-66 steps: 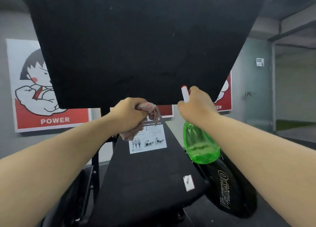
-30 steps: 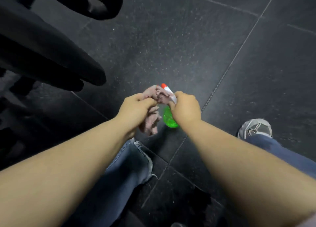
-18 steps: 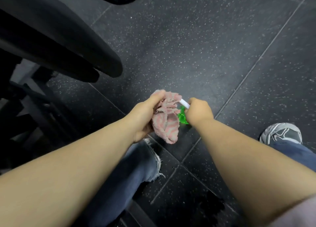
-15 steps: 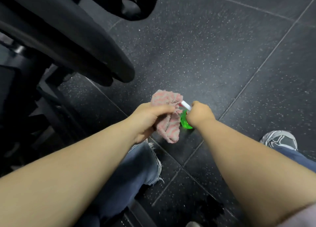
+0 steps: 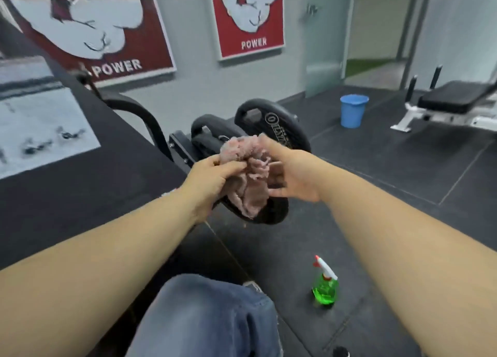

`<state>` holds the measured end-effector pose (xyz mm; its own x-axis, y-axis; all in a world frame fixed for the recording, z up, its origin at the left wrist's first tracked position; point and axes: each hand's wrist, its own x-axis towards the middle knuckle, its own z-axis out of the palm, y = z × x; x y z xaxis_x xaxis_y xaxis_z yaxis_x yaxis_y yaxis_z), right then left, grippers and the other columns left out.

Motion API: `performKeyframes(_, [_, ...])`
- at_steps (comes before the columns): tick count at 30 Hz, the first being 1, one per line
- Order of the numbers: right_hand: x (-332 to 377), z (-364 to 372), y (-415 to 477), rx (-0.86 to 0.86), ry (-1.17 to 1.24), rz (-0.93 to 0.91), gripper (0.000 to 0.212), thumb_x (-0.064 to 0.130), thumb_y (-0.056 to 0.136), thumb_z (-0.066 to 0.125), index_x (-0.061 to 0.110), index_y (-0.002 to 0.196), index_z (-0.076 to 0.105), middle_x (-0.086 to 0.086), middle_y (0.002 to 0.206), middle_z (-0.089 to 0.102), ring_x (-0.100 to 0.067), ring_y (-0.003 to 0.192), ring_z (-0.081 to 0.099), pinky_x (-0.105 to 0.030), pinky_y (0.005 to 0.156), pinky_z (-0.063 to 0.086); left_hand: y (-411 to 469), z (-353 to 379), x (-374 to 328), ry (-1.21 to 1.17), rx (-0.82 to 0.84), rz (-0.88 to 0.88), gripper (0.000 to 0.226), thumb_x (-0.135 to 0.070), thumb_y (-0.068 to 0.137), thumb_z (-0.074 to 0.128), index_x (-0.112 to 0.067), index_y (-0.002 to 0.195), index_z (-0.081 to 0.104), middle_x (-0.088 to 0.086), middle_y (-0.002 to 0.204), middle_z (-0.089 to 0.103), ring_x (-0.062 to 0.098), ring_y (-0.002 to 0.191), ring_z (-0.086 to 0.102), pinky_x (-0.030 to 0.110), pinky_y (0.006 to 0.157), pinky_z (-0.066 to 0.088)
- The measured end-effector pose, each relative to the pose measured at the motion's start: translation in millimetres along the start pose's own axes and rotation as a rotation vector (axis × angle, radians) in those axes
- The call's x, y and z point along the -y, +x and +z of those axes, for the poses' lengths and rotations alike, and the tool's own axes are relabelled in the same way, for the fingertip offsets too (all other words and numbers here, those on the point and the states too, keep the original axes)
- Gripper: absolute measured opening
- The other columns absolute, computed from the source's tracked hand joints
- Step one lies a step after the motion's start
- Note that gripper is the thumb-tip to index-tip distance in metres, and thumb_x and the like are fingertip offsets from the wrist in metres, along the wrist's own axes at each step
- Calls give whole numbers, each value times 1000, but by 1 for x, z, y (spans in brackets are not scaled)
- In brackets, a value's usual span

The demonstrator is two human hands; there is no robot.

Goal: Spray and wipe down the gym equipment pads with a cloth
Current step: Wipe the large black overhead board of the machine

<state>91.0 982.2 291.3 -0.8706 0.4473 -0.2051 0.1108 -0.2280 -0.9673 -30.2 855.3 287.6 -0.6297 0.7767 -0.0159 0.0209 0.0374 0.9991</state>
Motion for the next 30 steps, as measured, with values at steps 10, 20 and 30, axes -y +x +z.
performKeyframes(10, [135,167,-19,26,-38,-370,14,-6,85,62,8,84,63,-10,69,60,-18,57,56,-29,58,47,-60,-147,-155,-105,-287,184,23,-22,98,47,-12,107,66,5,96,75,22,87,70,28,67,53])
performKeyframes(20, [204,262,93,301,-110,-398,20,-5,91,55,8,97,68,-8,88,74,-16,75,71,-31,69,57,-42,-256,-201,-101,-399,97,24,-15,91,57,-4,107,71,16,108,72,30,96,69,38,93,54])
performKeyframes(30, [156,261,62,409,-8,-257,29,39,98,56,12,101,68,-14,101,74,-27,92,72,-40,83,57,-96,-234,-174,-200,-476,223,29,-1,93,56,-14,119,58,7,93,71,25,83,66,32,72,53])
